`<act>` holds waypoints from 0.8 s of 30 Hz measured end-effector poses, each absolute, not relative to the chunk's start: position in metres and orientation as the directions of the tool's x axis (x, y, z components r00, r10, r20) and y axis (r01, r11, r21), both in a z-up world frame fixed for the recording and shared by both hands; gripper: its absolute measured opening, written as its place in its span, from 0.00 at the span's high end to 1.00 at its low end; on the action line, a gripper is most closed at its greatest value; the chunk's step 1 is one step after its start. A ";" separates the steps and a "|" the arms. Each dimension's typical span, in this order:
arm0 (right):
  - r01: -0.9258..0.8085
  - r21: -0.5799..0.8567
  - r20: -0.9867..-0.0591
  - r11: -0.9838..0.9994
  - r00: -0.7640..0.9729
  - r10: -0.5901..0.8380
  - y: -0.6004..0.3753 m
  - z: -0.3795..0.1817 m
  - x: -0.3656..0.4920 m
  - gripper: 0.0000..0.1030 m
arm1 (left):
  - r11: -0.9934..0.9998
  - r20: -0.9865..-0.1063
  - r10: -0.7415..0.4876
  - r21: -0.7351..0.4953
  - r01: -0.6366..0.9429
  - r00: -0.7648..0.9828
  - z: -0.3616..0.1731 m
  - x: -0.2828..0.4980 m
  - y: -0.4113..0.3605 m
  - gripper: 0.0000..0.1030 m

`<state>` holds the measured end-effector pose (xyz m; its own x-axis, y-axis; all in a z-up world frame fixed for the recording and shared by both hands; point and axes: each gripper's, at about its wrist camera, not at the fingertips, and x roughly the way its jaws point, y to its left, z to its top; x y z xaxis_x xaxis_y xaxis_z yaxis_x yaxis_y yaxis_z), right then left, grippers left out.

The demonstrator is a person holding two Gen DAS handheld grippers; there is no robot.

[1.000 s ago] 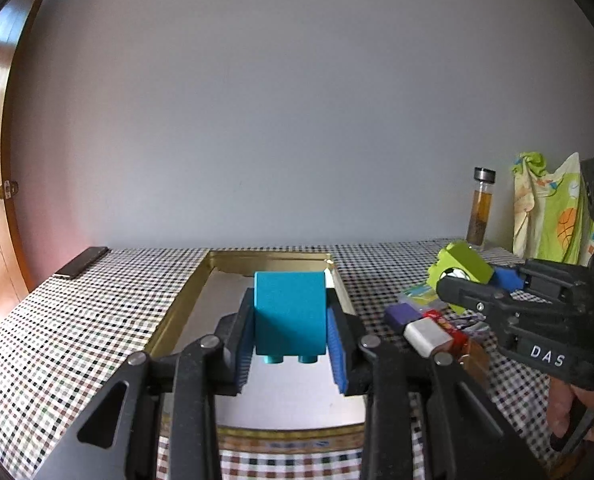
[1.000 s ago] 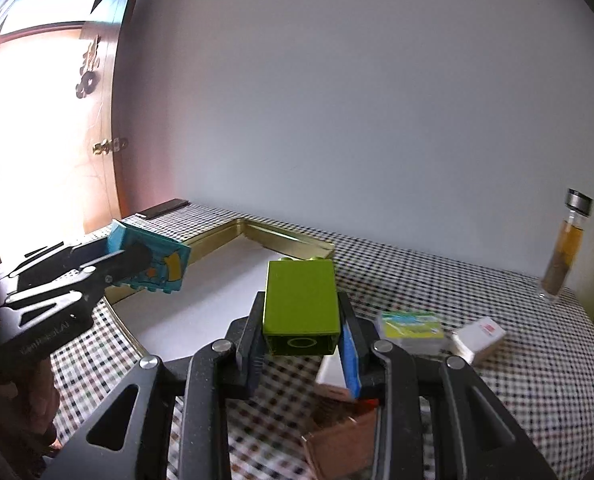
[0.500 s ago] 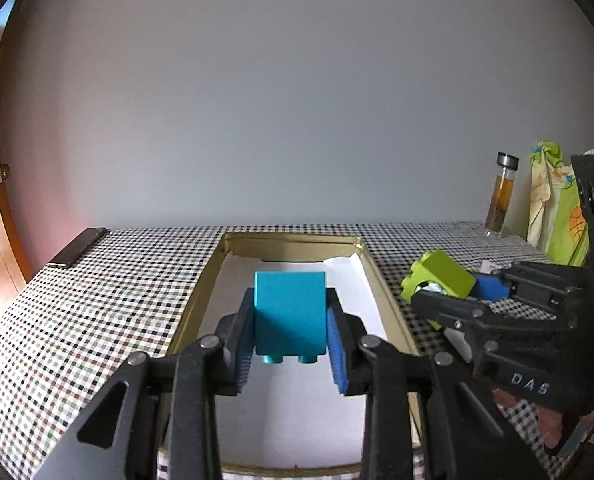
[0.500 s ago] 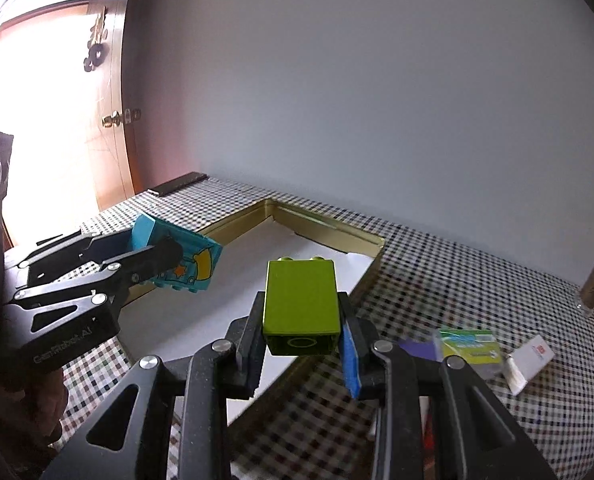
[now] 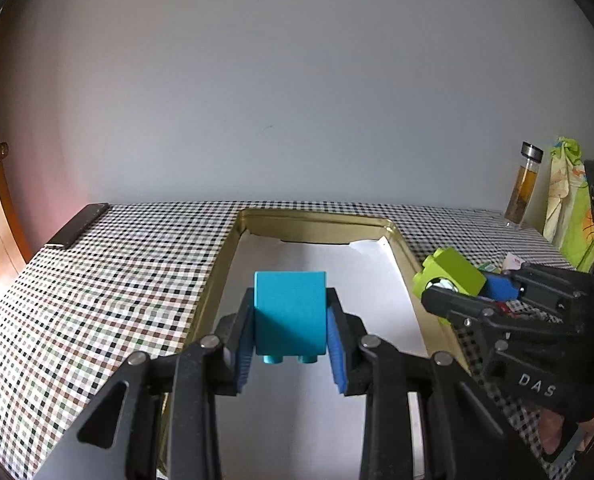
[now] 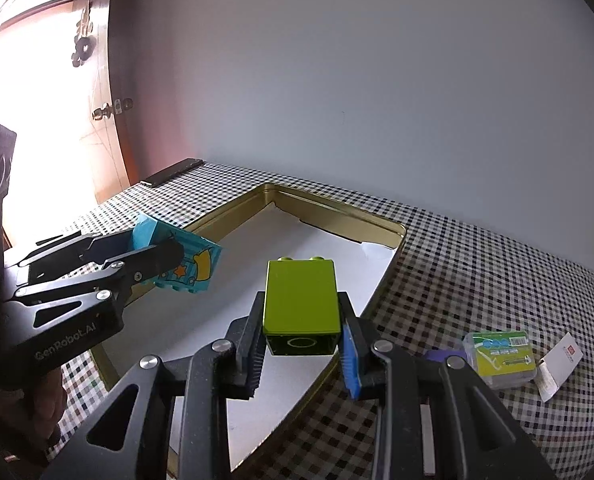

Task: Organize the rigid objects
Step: 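Carry the teal brick with the left tool while the right tool carries the lime-green brick to the tin, then lower both bricks into the tin tray and open both tools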

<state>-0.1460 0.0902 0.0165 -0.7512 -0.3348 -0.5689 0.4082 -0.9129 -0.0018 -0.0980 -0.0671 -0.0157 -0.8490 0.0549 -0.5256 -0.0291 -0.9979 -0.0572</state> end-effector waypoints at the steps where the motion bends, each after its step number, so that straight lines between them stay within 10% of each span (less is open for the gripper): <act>1: 0.407 0.001 -0.570 -0.913 -0.750 -0.335 0.091 0.016 -0.147 0.67 | -0.998 -0.527 0.050 -0.052 -0.026 -0.848 -0.016 -0.099 -0.067 0.70; 24: 0.416 0.033 -0.635 -0.909 -0.693 -0.341 0.075 0.008 -0.188 0.67 | -0.999 -0.672 0.048 -0.041 -0.028 -0.739 -0.029 -0.140 -0.077 0.70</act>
<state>-0.1876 0.0753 0.0080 -0.6935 -0.3406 -0.6349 0.4160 -0.9087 0.0331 -0.1402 -0.0772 -0.0291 -0.7391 0.0483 -0.6719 -0.0278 -0.9988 -0.0413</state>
